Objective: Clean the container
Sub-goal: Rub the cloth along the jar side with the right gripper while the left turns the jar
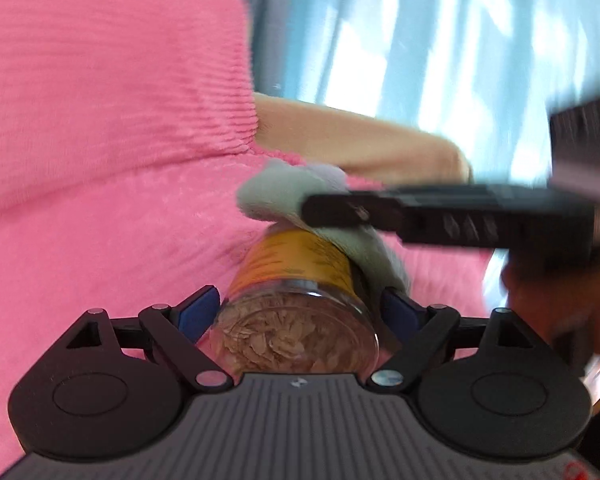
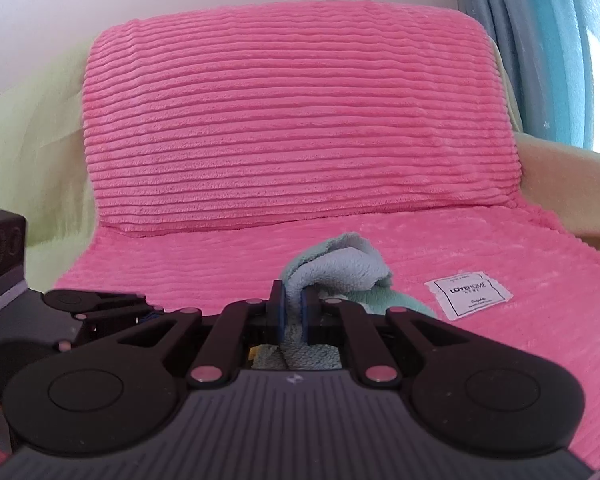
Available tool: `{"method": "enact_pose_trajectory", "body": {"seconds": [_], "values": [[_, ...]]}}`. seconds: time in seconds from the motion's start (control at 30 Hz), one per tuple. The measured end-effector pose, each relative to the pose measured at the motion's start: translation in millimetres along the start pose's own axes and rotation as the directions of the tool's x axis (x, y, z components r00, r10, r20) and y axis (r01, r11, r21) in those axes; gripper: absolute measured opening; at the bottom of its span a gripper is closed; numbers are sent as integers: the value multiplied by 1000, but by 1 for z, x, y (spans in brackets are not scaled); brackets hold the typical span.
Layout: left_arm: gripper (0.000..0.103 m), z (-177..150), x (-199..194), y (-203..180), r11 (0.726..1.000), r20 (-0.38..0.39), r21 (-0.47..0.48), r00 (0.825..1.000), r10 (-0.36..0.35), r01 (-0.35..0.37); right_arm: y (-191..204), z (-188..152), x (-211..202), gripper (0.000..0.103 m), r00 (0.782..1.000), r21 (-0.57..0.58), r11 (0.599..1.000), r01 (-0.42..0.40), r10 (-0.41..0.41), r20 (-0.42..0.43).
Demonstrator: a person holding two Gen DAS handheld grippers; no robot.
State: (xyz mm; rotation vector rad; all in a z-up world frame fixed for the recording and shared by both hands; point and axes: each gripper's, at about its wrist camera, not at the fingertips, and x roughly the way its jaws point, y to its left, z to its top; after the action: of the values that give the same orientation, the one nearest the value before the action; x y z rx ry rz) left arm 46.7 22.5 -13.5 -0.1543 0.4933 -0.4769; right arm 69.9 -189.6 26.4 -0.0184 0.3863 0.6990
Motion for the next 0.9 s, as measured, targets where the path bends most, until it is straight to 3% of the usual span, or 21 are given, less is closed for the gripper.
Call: {"method": "enact_pose_trajectory", "body": {"seconds": [0.2,0.3,0.37,0.4,0.47,0.53,0.57,0.7,0.9], "values": [[88,-3,7,14,995,-44,-92,998,-44,40,3,1,-1,6,1000,-5,1000,1,-1,-3],[86,-5,6,10,999,-44,-38,999,-29,28,-9,3,-2,6,1000,-15,1000,-11,10,-9],[86,-4,4,-1,999,-28,53,1000,11,-10,-9,5,-3,6,1000,-12,1000,-8,8,-11],[86,-5,4,-10,990,-21,138,999,47,-44,-10,5,-3,6,1000,-10,1000,-7,6,-12],[86,-11,5,-32,928,0,348,990,138,-129,-11,5,-3,6,1000,-5,1000,-1,1,-12],[86,-17,6,-46,876,18,452,984,179,-167,-11,3,-3,6,1000,-2,1000,1,-1,-11],[86,-18,7,-47,869,19,464,983,183,-171,-10,2,-3,6,1000,-2,1000,0,0,-12],[86,-16,6,-42,890,8,428,985,170,-157,0,3,-3,6,998,-6,998,-68,68,-17],[86,-18,4,-42,887,1,436,986,168,-152,30,-1,-7,6,968,-86,965,-248,244,-51]]}}
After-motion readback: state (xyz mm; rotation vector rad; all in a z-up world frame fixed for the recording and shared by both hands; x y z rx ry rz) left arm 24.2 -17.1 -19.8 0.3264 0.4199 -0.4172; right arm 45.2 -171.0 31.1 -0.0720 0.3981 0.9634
